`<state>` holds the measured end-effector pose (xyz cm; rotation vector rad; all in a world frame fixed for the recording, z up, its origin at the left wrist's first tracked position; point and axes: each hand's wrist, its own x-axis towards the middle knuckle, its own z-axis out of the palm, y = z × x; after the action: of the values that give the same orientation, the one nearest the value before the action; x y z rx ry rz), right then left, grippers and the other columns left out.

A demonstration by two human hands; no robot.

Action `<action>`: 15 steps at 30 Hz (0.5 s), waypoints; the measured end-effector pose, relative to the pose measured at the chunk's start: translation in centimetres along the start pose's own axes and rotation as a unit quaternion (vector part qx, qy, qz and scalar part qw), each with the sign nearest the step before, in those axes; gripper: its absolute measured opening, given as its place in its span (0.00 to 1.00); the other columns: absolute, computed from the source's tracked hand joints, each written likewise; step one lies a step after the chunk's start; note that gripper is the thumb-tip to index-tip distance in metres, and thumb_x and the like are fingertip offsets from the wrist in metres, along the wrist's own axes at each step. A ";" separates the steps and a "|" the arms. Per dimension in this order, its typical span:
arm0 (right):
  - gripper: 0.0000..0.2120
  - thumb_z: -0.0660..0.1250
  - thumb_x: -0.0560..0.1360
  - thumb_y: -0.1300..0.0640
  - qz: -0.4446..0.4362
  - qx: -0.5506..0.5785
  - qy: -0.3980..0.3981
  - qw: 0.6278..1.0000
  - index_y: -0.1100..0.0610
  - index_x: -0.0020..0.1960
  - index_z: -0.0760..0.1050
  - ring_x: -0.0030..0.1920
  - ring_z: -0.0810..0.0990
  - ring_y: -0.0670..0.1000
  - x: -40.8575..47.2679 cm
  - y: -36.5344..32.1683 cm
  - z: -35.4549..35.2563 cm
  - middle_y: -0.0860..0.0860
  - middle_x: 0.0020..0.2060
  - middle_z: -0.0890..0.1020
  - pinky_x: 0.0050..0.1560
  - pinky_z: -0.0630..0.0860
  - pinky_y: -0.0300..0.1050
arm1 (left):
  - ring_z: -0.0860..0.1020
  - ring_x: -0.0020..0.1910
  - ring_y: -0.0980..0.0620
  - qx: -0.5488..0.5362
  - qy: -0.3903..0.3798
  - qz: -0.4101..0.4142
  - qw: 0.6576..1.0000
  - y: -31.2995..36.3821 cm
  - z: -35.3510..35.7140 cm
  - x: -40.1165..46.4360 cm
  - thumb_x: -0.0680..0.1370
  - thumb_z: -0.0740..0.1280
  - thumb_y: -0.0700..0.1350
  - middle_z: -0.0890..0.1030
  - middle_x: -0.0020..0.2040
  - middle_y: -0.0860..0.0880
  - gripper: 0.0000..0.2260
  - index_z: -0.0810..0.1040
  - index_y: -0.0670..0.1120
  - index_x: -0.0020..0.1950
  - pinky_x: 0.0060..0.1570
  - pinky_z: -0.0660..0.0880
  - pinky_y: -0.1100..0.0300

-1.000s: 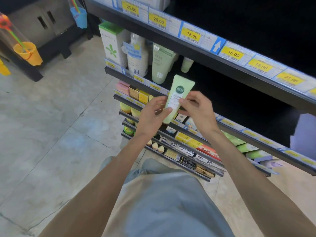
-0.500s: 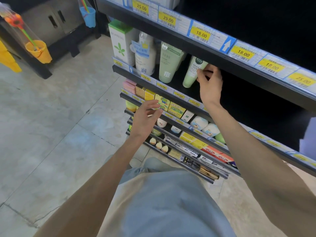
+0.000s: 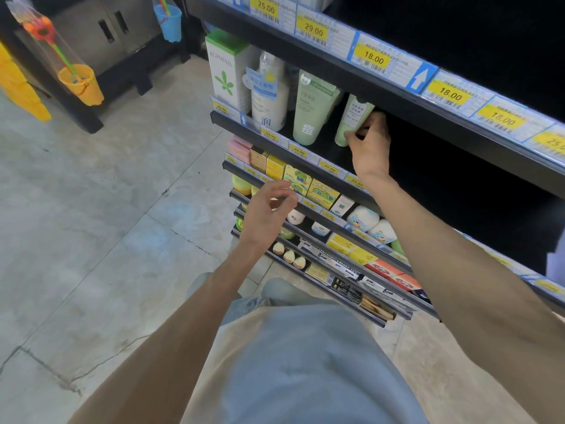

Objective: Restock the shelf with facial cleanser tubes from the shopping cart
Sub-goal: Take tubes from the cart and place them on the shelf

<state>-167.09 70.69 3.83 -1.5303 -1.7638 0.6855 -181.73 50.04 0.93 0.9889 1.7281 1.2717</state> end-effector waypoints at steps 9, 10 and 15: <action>0.23 0.73 0.76 0.59 0.018 0.002 -0.011 1.000 0.60 0.68 0.71 0.66 0.77 0.54 0.1 0.0 0.2 0.56 0.65 0.77 0.67 0.76 0.55 | 0.84 0.53 0.55 0.005 0.004 -0.011 1.000 0.6 -0.6 -1.8 0.80 0.71 0.46 0.84 0.55 0.53 0.11 0.80 0.49 0.63 0.56 0.81 0.54; 0.25 0.74 0.76 0.58 0.025 0.005 -0.014 1.000 0.60 0.69 0.70 0.66 0.77 0.54 -0.2 -0.1 0.0 0.56 0.65 0.77 0.66 0.76 0.55 | 0.83 0.52 0.56 0.019 0.008 -0.008 1.000 0.9 -0.7 -2.1 0.81 0.70 0.45 0.84 0.55 0.53 0.10 0.80 0.49 0.63 0.55 0.81 0.57; 0.32 0.73 0.77 0.50 -0.015 -0.067 -0.044 0.997 0.57 0.75 0.65 0.69 0.74 0.54 -3.6 -0.5 -2.8 0.55 0.69 0.75 0.68 0.72 0.51 | 0.79 0.62 0.54 0.161 -0.035 0.034 0.986 2.7 -1.4 -2.8 0.83 0.67 0.45 0.80 0.66 0.52 0.17 0.75 0.48 0.72 0.62 0.78 0.57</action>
<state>-164.95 66.96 5.33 -1.5805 -1.9272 0.6399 -181.46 47.48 4.17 1.2703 1.8952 1.0015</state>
